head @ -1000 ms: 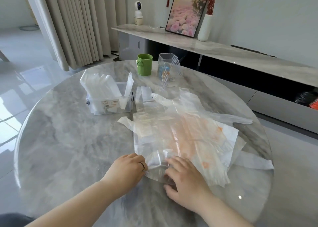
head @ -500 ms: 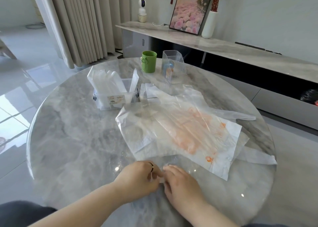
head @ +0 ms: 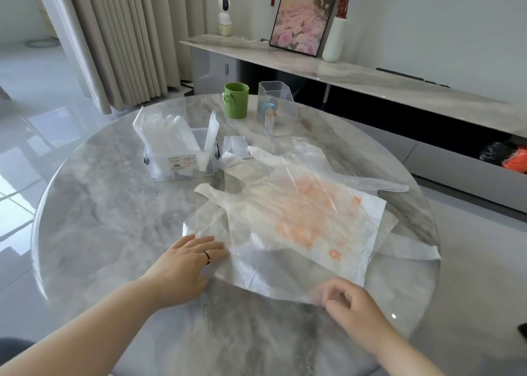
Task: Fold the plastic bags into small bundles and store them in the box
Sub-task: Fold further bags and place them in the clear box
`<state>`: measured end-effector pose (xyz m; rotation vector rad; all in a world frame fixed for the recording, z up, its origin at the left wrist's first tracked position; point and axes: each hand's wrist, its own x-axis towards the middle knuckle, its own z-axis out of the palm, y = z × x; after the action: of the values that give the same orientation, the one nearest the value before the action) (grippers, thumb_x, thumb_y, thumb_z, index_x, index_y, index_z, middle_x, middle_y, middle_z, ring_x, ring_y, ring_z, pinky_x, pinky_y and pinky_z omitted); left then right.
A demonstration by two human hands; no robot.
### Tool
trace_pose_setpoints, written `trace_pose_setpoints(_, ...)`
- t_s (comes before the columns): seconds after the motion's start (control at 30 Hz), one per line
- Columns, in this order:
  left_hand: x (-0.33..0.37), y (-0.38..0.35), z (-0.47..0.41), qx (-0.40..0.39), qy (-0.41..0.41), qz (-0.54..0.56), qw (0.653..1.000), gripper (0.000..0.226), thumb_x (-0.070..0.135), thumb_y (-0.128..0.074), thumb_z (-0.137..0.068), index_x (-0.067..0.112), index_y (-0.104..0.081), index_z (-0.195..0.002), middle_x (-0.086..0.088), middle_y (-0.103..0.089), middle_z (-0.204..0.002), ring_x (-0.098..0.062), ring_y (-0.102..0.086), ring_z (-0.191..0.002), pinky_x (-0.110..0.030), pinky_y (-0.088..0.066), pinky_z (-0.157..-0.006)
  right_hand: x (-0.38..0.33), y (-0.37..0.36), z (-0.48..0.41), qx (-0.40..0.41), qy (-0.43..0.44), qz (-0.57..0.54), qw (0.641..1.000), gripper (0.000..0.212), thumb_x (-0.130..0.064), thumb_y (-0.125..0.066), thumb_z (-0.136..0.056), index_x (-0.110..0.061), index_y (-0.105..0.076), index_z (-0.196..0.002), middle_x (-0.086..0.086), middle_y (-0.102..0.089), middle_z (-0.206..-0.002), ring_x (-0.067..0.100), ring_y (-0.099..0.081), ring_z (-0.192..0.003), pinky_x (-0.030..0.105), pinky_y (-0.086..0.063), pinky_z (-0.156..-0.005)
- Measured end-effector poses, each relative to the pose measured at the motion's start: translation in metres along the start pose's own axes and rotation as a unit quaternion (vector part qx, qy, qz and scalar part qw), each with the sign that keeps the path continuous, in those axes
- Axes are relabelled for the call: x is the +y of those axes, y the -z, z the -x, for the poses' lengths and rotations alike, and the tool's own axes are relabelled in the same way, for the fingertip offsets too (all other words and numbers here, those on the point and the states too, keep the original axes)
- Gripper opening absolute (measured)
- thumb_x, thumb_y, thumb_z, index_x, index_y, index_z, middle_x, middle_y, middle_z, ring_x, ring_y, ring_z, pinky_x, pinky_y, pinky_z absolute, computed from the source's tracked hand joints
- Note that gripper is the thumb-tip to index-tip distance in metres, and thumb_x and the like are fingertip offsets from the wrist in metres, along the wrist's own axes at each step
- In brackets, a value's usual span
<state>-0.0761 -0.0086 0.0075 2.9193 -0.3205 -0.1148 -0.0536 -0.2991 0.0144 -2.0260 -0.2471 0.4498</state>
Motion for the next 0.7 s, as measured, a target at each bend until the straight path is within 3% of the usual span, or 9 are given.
trace_pose_setpoints(0.1,-0.004,-0.002,0.003,0.005,-0.018,0.035,0.999,0.071,0.054,-0.024,-0.071,0.038,-0.030,-0.140,0.023,-0.024,-0.147,0.001,-0.015,-0.139,-0.014,0.009,-0.105,-0.005,0.011,0.003,0.065,-0.016,-0.099,0.993,0.020,-0.021,-0.058,-0.068,-0.010,-0.043,-0.058,-0.003,-0.045,-0.057,0.006,-0.042,-0.059,0.010,-0.033,-0.053)
trace_pose_setpoints(0.17,-0.002,0.000,0.008,0.019,-0.015,0.050,0.998,0.080,0.061,-0.020,-0.063,0.036,-0.040,-0.135,0.021,-0.037,-0.138,-0.001,-0.029,-0.132,-0.013,0.003,-0.106,-0.007,0.011,0.002,0.087,-0.025,-0.145,0.985,0.023,-0.009,-0.054,-0.078,-0.010,-0.040,-0.059,-0.010,-0.049,-0.051,0.002,-0.050,-0.056,0.005,-0.034,-0.049)
trace_pose_setpoints(0.2,-0.002,-0.001,0.010,0.031,-0.010,0.060,0.998,0.070,0.061,-0.030,-0.069,0.034,-0.048,-0.131,0.018,-0.045,-0.131,-0.004,-0.037,-0.126,-0.011,-0.001,-0.105,-0.007,0.010,0.000,0.102,-0.025,-0.141,0.984,0.025,-0.004,-0.052,-0.082,-0.010,-0.040,-0.061,-0.009,-0.049,-0.053,0.000,-0.051,-0.055,0.003,-0.034,-0.048)
trace_pose_setpoints(0.3,0.000,0.006,0.012,0.105,-0.017,0.034,0.994,0.022,0.030,-0.075,-0.068,0.031,-0.071,-0.090,0.018,-0.062,-0.096,-0.004,-0.059,-0.095,-0.005,-0.019,-0.092,-0.005,0.009,-0.002,0.128,-0.021,-0.072,0.989,0.026,0.003,-0.047,-0.090,-0.009,-0.043,-0.067,-0.001,-0.054,-0.064,0.008,-0.056,-0.068,0.003,-0.038,-0.057)
trace_pose_setpoints(0.37,-0.001,0.014,0.017,0.105,0.015,0.049,0.993,0.009,0.025,-0.067,-0.082,0.027,-0.069,-0.090,0.024,-0.053,-0.101,0.004,-0.048,-0.106,-0.005,-0.018,-0.093,-0.002,0.007,-0.001,0.131,-0.035,-0.049,0.989,0.025,0.002,-0.040,-0.094,-0.010,-0.042,-0.072,0.002,-0.061,-0.072,0.010,-0.064,-0.063,0.010,-0.044,-0.062)
trace_pose_setpoints(0.47,-0.010,0.027,0.034,0.012,0.095,0.164,0.982,0.007,0.031,-0.058,-0.088,0.035,-0.061,-0.083,0.016,-0.060,-0.100,-0.002,-0.049,-0.108,-0.013,-0.030,-0.096,-0.004,0.003,0.003,0.137,-0.056,-0.038,0.988,0.024,-0.001,-0.035,-0.097,-0.012,-0.038,-0.075,0.008,-0.062,-0.076,0.004,-0.062,-0.044,0.013,-0.047,-0.053)
trace_pose_setpoints(0.53,-0.015,0.042,0.046,-0.001,0.122,0.271,0.955,0.014,0.031,-0.063,-0.081,0.026,-0.062,-0.068,0.010,-0.068,-0.077,-0.003,-0.059,-0.082,-0.015,-0.042,-0.079,-0.004,0.003,0.004,0.146,-0.059,-0.025,0.987,0.024,-0.003,-0.035,-0.097,-0.014,-0.038,-0.075,0.005,-0.058,-0.073,0.004,-0.059,-0.038,0.011,-0.044,-0.047)
trace_pose_setpoints(0.6,-0.021,0.055,0.057,-0.023,0.161,0.333,0.929,0.021,0.011,-0.065,-0.083,0.019,-0.063,-0.063,0.009,-0.067,-0.060,0.005,-0.058,-0.060,-0.006,-0.042,-0.065,-0.006,0.002,0.004,0.154,-0.063,-0.009,0.986,0.025,-0.004,-0.033,-0.097,-0.015,-0.037,-0.075,0.002,-0.055,-0.070,0.004,-0.056,-0.034,0.012,-0.043,-0.043)
trace_pose_setpoints(0.7,-0.032,0.065,0.061,0.036,0.234,0.363,0.901,0.023,0.002,-0.062,-0.084,0.014,-0.064,-0.064,0.005,-0.064,-0.051,0.000,-0.057,-0.053,-0.010,-0.043,-0.061,-0.010,-0.001,0.001,0.168,-0.071,0.023,0.983,0.026,-0.007,-0.033,-0.098,-0.018,-0.035,-0.075,0.003,-0.055,-0.068,0.008,-0.055,-0.035,0.021,-0.042,-0.042)
